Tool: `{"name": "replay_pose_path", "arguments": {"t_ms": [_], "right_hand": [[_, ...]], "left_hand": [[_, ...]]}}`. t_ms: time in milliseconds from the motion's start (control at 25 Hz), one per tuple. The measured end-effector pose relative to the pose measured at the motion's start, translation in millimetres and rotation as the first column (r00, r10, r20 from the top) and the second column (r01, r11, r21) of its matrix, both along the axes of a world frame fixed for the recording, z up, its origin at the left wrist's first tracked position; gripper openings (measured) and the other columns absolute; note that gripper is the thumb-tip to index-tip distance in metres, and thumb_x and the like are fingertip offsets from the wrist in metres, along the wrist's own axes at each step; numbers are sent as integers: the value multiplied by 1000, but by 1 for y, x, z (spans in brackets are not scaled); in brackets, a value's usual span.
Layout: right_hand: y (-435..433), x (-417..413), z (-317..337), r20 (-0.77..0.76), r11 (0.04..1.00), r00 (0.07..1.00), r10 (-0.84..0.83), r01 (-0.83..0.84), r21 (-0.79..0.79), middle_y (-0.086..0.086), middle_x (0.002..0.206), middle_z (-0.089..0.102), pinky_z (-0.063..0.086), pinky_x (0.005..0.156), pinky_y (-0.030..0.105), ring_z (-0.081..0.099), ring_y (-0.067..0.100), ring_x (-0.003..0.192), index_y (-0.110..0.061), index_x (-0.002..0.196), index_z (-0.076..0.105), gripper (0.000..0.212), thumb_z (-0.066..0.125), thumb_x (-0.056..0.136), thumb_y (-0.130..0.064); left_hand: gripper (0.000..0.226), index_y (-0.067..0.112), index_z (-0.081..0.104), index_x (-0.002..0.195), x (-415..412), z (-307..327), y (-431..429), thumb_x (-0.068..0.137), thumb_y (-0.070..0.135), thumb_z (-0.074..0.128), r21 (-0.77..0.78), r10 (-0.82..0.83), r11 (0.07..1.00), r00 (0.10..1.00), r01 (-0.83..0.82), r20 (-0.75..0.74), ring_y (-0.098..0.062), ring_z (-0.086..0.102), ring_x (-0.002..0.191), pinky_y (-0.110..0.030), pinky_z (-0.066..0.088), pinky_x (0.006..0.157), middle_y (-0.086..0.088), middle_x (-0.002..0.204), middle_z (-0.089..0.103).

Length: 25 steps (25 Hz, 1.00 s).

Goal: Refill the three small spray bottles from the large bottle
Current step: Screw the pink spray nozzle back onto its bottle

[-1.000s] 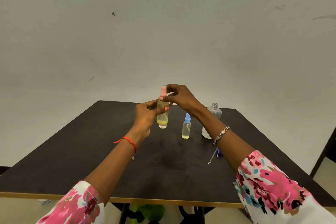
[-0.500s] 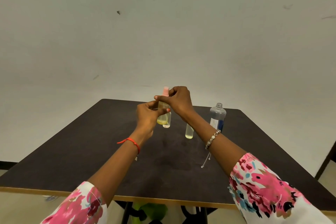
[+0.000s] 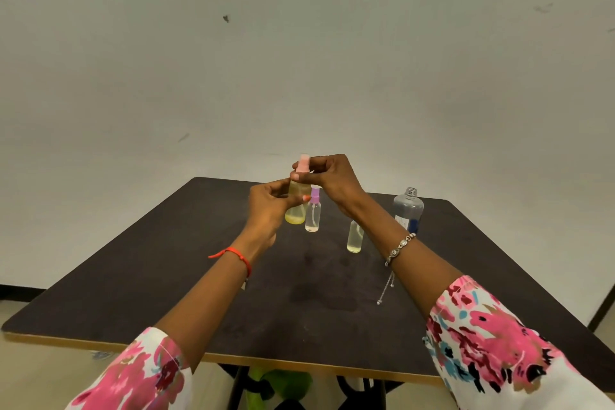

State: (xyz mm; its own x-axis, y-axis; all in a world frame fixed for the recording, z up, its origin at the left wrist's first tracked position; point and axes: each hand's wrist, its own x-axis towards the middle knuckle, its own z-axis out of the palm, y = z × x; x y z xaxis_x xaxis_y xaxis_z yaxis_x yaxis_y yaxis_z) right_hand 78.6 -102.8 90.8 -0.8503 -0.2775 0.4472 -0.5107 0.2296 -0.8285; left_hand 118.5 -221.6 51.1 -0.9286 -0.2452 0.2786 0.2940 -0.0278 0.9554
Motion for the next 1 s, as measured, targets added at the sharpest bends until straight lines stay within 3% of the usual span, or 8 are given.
{"name": "replay_pose_path", "arguments": {"t_ms": [200,320,400,480,560,640,800,1000], "right_hand": [[-29,5,-15,-3,971,972,-235,235,-49,16,86,72,52,64,22,66,21,74,3,85,71,28,80,66,-17],[-47,5,-29,-46,942,942,-333,331,-51,17,73,70,51,59,29,62,21,64,4,72,69,23,79,68,-17],[-51,1,-35,-46,948,947,-318,316,-32,18,72,69,53,61,34,63,24,65,4,72,69,22,78,70,-16],[-50,-8,-43,17,967,967,-255,254,35,15,80,69,53,62,30,64,24,74,3,83,69,22,76,72,-15],[-51,-18,-55,106,978,975,-193,182,107,12,98,69,54,76,27,65,21,90,-1,103,66,32,74,74,-13],[-53,-27,-70,139,976,975,-173,152,154,14,110,67,53,89,36,64,24,100,-4,112,62,38,72,76,-12],[-60,-40,-94,156,979,976,-155,130,159,17,111,66,53,90,38,63,26,103,-2,112,61,34,68,80,-8],[-69,-55,-116,159,979,977,-145,119,163,16,107,67,52,83,27,63,23,100,-1,108,63,30,68,79,-5]], "left_hand": [[34,2,67,104,-5,-15,0,70,0,73,38,104,994,994,-104,-24,-19,66,89,-26,53,80,-9,93,69],[29,-1,67,104,-10,-28,-1,75,-2,69,51,166,985,986,-164,-33,-21,68,87,-17,55,67,-10,91,70],[31,-1,66,107,-16,-37,-4,76,-2,67,64,189,980,982,-188,-9,-23,67,91,-22,56,71,-12,95,70],[32,-1,64,110,-22,-45,-9,78,-3,65,73,189,979,982,-190,19,-20,65,92,-18,56,68,-11,100,68],[33,-2,62,112,-29,-53,-15,79,-4,63,122,177,976,984,-179,33,-20,64,91,-12,55,62,-14,105,66],[35,-2,59,116,-36,-62,-20,81,-6,60,143,179,972,982,-187,65,-20,63,93,-14,55,65,-16,109,65],[36,-2,56,118,-51,-81,-26,83,-7,56,116,168,976,975,-186,145,-25,62,104,-29,51,85,-20,117,62],[34,0,58,113,-68,-103,-36,81,-8,58,102,163,978,968,-184,189,-19,62,98,-20,54,73,-18,113,64]]}}
